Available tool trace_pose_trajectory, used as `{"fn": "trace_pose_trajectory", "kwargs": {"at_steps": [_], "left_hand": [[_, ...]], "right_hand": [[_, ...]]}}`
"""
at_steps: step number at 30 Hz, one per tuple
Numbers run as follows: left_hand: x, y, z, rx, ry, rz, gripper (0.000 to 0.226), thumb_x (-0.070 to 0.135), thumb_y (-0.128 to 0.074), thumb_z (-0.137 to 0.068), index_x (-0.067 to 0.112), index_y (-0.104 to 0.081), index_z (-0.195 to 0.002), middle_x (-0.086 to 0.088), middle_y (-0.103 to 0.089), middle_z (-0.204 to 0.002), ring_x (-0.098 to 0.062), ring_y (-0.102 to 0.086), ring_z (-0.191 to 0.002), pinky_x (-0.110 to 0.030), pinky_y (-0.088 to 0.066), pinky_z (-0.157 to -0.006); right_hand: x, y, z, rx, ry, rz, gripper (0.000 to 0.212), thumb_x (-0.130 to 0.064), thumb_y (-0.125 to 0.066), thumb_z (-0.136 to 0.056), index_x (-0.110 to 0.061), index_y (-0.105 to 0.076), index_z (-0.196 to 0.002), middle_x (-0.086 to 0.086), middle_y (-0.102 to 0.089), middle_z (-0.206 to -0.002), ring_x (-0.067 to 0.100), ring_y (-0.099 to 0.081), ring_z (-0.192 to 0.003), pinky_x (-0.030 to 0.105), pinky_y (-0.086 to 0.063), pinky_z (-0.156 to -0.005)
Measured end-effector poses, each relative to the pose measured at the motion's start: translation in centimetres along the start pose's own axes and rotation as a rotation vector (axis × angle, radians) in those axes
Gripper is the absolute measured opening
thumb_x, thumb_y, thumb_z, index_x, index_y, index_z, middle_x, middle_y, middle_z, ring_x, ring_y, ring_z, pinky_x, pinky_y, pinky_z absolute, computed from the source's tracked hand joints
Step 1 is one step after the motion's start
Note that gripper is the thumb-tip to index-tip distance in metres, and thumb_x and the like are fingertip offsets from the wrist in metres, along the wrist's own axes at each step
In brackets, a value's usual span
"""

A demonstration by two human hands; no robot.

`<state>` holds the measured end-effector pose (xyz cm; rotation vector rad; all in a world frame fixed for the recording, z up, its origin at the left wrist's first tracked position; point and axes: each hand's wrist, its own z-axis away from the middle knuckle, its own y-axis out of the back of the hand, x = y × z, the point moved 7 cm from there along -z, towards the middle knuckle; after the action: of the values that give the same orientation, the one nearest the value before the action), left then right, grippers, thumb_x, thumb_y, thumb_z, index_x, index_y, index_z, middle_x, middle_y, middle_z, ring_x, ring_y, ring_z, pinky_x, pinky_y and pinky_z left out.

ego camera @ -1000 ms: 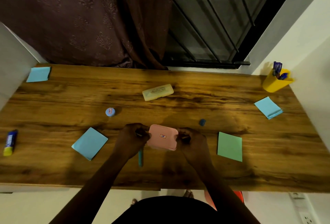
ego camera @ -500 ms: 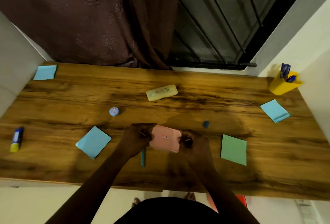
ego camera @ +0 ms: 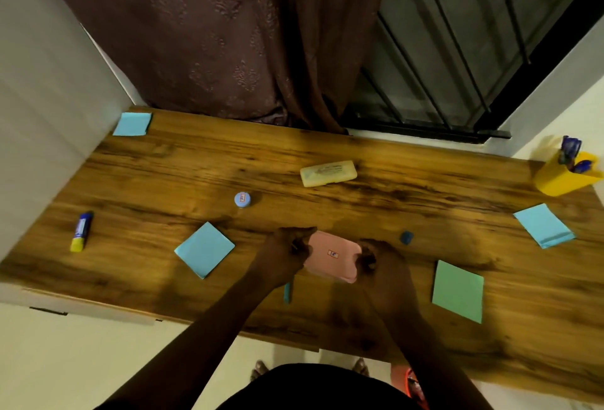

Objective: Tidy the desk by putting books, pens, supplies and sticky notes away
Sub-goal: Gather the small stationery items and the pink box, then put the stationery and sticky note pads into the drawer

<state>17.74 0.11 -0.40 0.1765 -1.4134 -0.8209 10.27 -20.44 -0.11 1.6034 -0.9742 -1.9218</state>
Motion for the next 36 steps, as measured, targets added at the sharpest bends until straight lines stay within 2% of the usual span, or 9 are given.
{"fn": "trace_pose_trajectory", "kwargs": {"at_steps": [2,4,9,15,22,27,31,33,36], "left_hand": [[0.0,-0.1,0.0,0.018,-0.036,-0.038,0.041,0.018,-0.065,-0.097,0.024,-0.061,-0.138,-0.005,-0.07,-0.115,-0.016,-0.069,-0.088,-0.038,-0.062,-0.082],[-0.2,-0.2,0.1,0.031,-0.057,-0.037,0.041,0.019,-0.065,-0.097,0.024,-0.061,-0.137,-0.004,-0.071,-0.111,-0.015,-0.068,-0.088,-0.04,-0.061,-0.085],[-0.7,-0.8,0.6,0.067,-0.11,0.023,0.041,0.019,-0.06,-0.1,0.024,-0.059,-0.141,-0.002,-0.07,-0.118,-0.014,-0.066,-0.098,-0.04,-0.058,-0.091],[-1.4,-1.1,0.4,0.045,-0.127,0.008,0.042,0.028,-0.056,-0.102,0.028,-0.054,-0.144,-0.006,-0.065,-0.126,-0.022,-0.064,-0.11,-0.043,-0.056,-0.097],[-0.9,-0.5,0.6,0.08,-0.146,-0.023,0.042,0.029,-0.058,-0.101,0.026,-0.054,-0.143,-0.002,-0.068,-0.12,-0.015,-0.066,-0.103,-0.033,-0.057,-0.092],[-1.4,1.0,3.0,0.186,-0.03,0.145,0.039,0.027,-0.063,-0.099,0.023,-0.057,-0.138,0.004,-0.068,-0.114,-0.007,-0.065,-0.091,-0.018,-0.056,-0.076],[-3.2,2.4,7.0,0.289,0.009,0.128,0.03,0.028,-0.065,-0.098,0.021,-0.063,-0.127,0.011,-0.065,-0.108,-0.002,-0.062,-0.088,-0.002,-0.044,-0.069],[-4.8,3.0,9.7,0.338,0.033,0.135,0.024,0.024,-0.065,-0.097,0.02,-0.068,-0.121,0.011,-0.067,-0.107,0.002,-0.062,-0.087,-0.005,-0.048,-0.074],[-8.1,3.7,13.9,0.384,0.1,0.236,0.019,0.019,-0.066,-0.097,0.023,-0.071,-0.115,0.006,-0.072,-0.107,-0.007,-0.067,-0.094,-0.031,-0.059,-0.081]], "right_hand": [[-0.7,-0.9,0.6,-0.005,0.104,0.106,0.046,-0.025,-0.066,-0.096,-0.024,-0.057,-0.142,0.002,-0.062,-0.141,0.022,-0.062,-0.126,0.04,-0.057,-0.1],[-1.1,-2.1,1.5,-0.036,0.181,0.176,0.054,-0.034,-0.054,-0.103,-0.027,-0.041,-0.155,-0.003,-0.04,-0.161,0.018,-0.041,-0.145,0.036,-0.046,-0.111],[-0.4,-3.7,2.8,-0.01,0.125,0.076,0.058,-0.043,-0.038,-0.108,-0.036,-0.019,-0.162,-0.023,-0.007,-0.168,0.001,-0.012,-0.153,0.026,-0.036,-0.112],[-0.3,-4.2,3.0,0.046,0.114,0.093,0.058,-0.041,-0.033,-0.108,-0.03,-0.019,-0.163,-0.02,-0.009,-0.168,0.001,-0.013,-0.154,0.027,-0.028,-0.12],[-0.9,-3.4,2.5,0.099,0.164,0.21,0.056,-0.036,-0.039,-0.104,-0.021,-0.036,-0.158,-0.001,-0.03,-0.166,0.019,-0.025,-0.155,0.046,-0.037,-0.12],[-2.9,-1.3,4.6,0.268,0.209,0.092,0.044,-0.033,-0.05,-0.105,-0.022,-0.051,-0.148,-0.004,-0.043,-0.158,0.015,-0.04,-0.145,0.029,-0.039,-0.113],[-5.9,-2.0,8.8,0.302,0.376,0.001,0.036,-0.023,-0.061,-0.101,-0.015,-0.062,-0.136,0.002,-0.057,-0.141,0.019,-0.053,-0.133,0.029,-0.05,-0.106],[-6.6,-3.4,11.0,0.242,0.397,-0.06,0.03,-0.025,-0.061,-0.101,-0.018,-0.066,-0.129,0.0,-0.062,-0.133,0.016,-0.058,-0.126,0.029,-0.052,-0.102],[-7.0,-6.8,14.2,0.025,0.345,-0.174,0.028,-0.037,-0.056,-0.104,-0.025,-0.068,-0.126,-0.008,-0.067,-0.124,0.006,-0.065,-0.111,0.015,-0.051,-0.092]]}}
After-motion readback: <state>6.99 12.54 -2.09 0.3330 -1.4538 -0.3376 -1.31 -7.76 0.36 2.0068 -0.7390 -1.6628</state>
